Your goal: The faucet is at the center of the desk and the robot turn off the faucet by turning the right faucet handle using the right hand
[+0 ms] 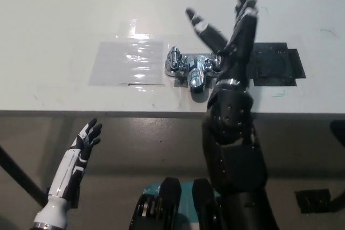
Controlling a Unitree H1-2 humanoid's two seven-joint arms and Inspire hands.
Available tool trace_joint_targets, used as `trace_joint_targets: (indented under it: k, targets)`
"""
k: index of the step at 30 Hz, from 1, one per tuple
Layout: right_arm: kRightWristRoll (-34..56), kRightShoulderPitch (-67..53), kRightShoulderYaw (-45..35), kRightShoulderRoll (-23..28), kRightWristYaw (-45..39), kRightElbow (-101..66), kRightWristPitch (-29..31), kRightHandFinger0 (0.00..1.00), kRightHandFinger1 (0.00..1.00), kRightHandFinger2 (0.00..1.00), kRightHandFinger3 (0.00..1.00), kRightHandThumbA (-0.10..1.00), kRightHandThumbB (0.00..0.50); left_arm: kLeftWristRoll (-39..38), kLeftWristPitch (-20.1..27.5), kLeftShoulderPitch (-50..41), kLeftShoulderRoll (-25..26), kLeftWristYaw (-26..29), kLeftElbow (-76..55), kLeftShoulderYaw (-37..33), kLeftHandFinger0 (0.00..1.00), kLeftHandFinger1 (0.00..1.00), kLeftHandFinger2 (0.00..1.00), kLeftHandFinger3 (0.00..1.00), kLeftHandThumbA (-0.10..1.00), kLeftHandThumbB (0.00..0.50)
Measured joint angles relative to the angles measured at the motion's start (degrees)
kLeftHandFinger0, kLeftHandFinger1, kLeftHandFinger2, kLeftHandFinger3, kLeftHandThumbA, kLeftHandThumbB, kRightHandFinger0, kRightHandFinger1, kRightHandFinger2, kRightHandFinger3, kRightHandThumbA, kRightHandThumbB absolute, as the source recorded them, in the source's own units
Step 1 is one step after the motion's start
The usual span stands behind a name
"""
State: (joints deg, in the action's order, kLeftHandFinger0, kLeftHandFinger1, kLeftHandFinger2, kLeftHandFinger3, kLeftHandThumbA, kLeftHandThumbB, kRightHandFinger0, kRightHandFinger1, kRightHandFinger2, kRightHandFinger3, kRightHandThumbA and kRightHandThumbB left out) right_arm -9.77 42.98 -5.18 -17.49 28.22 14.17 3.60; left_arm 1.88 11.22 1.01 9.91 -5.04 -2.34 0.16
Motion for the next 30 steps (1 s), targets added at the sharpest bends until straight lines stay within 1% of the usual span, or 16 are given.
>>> trace_joint_targets:
  k: [1,3,5,7,8,9,15,16,18,22,24,25,26,27,28,30]
  targets:
    - [-0.98,-0.30,0.27,0.53,0.50,-1.76,0.89,1.00,1.00,1.00,1.00,1.00,0.117,0.04,0.00,0.01,0.00,-0.01,0.00,0.01,1.00,1.00,1.00,1.00,0.98,0.212]
    - [-3.02,-1.02,0.40,2.03,1.65,-4.57,2.44,1.00,1.00,1.00,1.00,1.00,0.164,0.12,0.02,0.01,0.00,-0.01,0.00,0.02,1.00,1.00,1.00,1.00,0.98,0.218]
    - [-5.03,-1.77,0.37,3.63,2.66,-7.28,3.71,1.00,1.00,1.00,1.00,1.00,0.174,0.18,0.03,-0.01,0.01,-0.02,0.01,0.04,1.00,1.00,1.00,1.00,0.98,0.221]
    - [-6.45,-2.78,0.32,5.02,3.22,-10.00,4.70,1.00,1.00,1.00,1.00,1.00,0.206,0.19,0.03,0.00,0.01,-0.03,0.02,0.04,1.00,1.00,1.00,1.00,0.99,0.221]
    - [-6.94,-3.35,0.31,5.56,3.46,-11.33,5.00,1.00,1.00,1.00,1.00,1.00,0.182,0.20,0.03,0.03,0.01,-0.03,0.02,0.02,1.00,1.00,1.00,1.00,1.00,0.225]
    - [-7.38,-3.83,0.31,6.05,3.65,-12.52,5.34,1.00,1.00,1.00,1.00,1.00,0.175,0.20,0.03,0.03,0.01,-0.04,0.02,0.02,1.00,1.00,1.00,1.00,1.00,0.221]
    - [-9.45,-11.88,3.19,10.54,2.04,-26.98,7.79,1.00,1.00,1.00,1.00,1.00,0.191,0.44,-0.04,0.40,0.01,-0.03,0.13,0.03,1.00,1.00,1.00,1.00,1.00,0.216]
    - [-9.67,-13.59,4.15,11.40,1.42,-29.21,8.43,1.00,1.00,1.00,1.00,1.00,0.163,0.49,-0.04,0.45,0.01,-0.03,0.12,0.03,1.00,1.00,1.00,1.00,0.99,0.216]
    - [-9.81,-17.92,6.87,13.81,-0.48,-33.62,10.33,1.00,1.00,1.00,1.00,1.00,0.132,0.51,-0.04,0.58,0.03,-0.05,0.11,0.10,1.00,1.00,1.00,1.00,0.98,0.215]
    - [-9.50,-27.28,10.37,18.72,-3.96,-36.39,13.19,1.00,1.00,1.00,1.00,1.00,0.136,0.50,-0.02,0.83,0.04,-0.10,0.12,0.15,1.00,1.00,1.00,1.00,0.98,0.225]
    - [-9.33,-29.34,10.79,19.45,-4.55,-36.29,13.61,1.00,1.00,1.00,1.00,1.00,0.107,0.49,-0.02,0.85,0.04,-0.12,0.12,0.14,1.00,1.00,1.00,1.00,0.99,0.243]
    - [-8.79,-32.54,11.40,20.50,-5.61,-35.78,14.35,1.00,1.00,1.00,1.00,1.00,0.105,0.49,-0.01,0.85,0.04,-0.14,0.12,0.15,1.00,1.00,1.00,1.00,0.99,0.243]
    - [-8.38,-33.68,11.65,20.91,-6.14,-34.95,14.87,1.00,1.00,1.00,1.00,1.00,0.081,0.49,0.01,0.86,0.04,-0.14,0.12,0.16,1.00,1.00,1.00,1.00,1.00,0.265]
    - [-7.95,-34.27,11.88,21.22,-6.52,-33.92,15.40,1.00,1.00,1.00,1.00,1.00,0.080,0.49,0.02,0.90,0.04,-0.14,0.13,0.16,1.00,1.00,1.00,1.00,1.00,0.267]
    - [-7.17,-35.46,12.20,21.73,-7.05,-31.45,16.28,1.00,1.00,1.00,1.00,1.00,0.099,0.49,0.04,0.99,0.04,-0.14,0.13,0.17,1.00,1.00,1.00,1.00,1.00,0.280]
    - [-6.28,-37.00,12.34,22.00,-7.78,-27.48,17.31,1.00,1.00,1.00,1.00,1.00,0.114,0.46,0.04,1.02,0.05,-0.15,0.13,0.24,1.00,1.00,1.00,1.00,1.00,0.284]
